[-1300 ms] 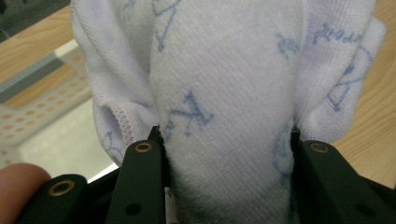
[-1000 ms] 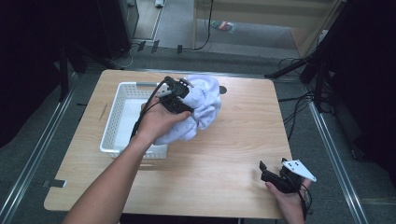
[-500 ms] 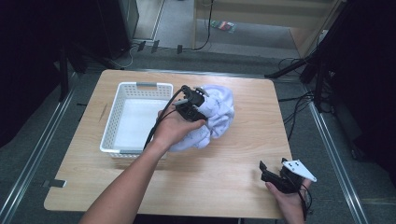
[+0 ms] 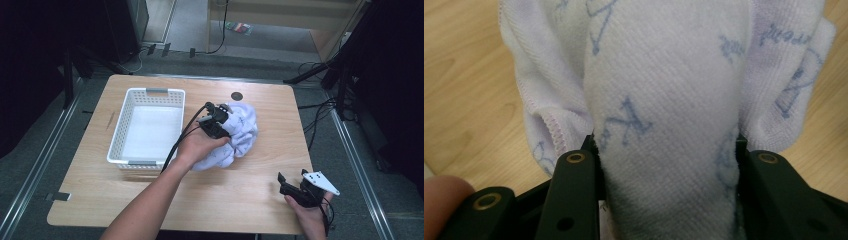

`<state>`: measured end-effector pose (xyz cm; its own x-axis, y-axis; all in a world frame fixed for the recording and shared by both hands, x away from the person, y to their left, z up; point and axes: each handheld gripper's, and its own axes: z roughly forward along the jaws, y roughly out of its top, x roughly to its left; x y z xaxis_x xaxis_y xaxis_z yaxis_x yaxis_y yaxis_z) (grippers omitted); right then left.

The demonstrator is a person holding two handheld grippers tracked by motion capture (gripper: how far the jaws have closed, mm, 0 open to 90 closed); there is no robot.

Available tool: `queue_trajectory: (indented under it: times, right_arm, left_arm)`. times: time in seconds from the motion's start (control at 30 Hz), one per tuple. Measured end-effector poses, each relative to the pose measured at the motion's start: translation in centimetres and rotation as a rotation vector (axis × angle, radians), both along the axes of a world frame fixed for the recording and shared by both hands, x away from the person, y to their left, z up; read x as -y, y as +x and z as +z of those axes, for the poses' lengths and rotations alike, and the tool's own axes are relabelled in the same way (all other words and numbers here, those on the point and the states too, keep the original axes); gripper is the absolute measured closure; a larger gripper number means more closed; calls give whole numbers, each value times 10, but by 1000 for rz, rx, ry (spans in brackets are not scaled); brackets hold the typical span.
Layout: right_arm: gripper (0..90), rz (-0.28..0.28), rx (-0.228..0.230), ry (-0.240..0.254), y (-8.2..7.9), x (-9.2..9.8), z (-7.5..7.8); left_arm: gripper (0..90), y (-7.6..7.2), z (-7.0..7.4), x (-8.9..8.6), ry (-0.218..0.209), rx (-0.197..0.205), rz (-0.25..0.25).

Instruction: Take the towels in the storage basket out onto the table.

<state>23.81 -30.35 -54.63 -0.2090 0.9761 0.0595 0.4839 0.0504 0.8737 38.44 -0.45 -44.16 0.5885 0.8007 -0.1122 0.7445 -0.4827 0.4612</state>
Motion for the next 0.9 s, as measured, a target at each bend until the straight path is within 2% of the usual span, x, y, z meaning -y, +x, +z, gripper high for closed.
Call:
queue_trajectory:
  times: [0.03,0.2,0.37,0.4,0.47,0.5,0.53,0.57,0.6,0.7,0.73,0.9]
  right_arm:
    - [117,0,0,0,0,0,0]
    - [117,-3,0,6,0,1,0]
    - [117,-3,0,6,0,1,0]
    - [117,-3,0,6,0,1,0]
    - [117,-3,0,6,0,1,0]
    - [117,-2,0,6,0,1,0]
    - [117,-2,0,6,0,1,0]
    - [116,-3,0,5,0,1,0]
    - [116,-3,0,5,0,1,0]
    - [116,-3,0,6,0,1,0]
    - [116,-4,0,5,0,1,0]
    - [116,-5,0,4,0,1,0]
  left_arm:
    - [587,0,0,0,0,0,0]
    - [572,0,-18,1,33,-5,6]
    - [524,-2,-29,2,22,-18,5]
    - [494,-2,-31,2,24,-18,5]
    - [388,-4,-38,6,28,-48,-18]
    - [239,-4,-39,6,23,-55,-16]
    - [107,-4,-39,6,23,-55,-16]
    - [20,-4,-38,5,6,-71,-8]
    - [0,-4,-35,3,-14,-63,1]
    - [0,-6,-26,0,-23,-42,2]
    - [0,-8,-20,-1,-41,-37,-9]
    - [0,-11,-6,-9,-44,-30,-1]
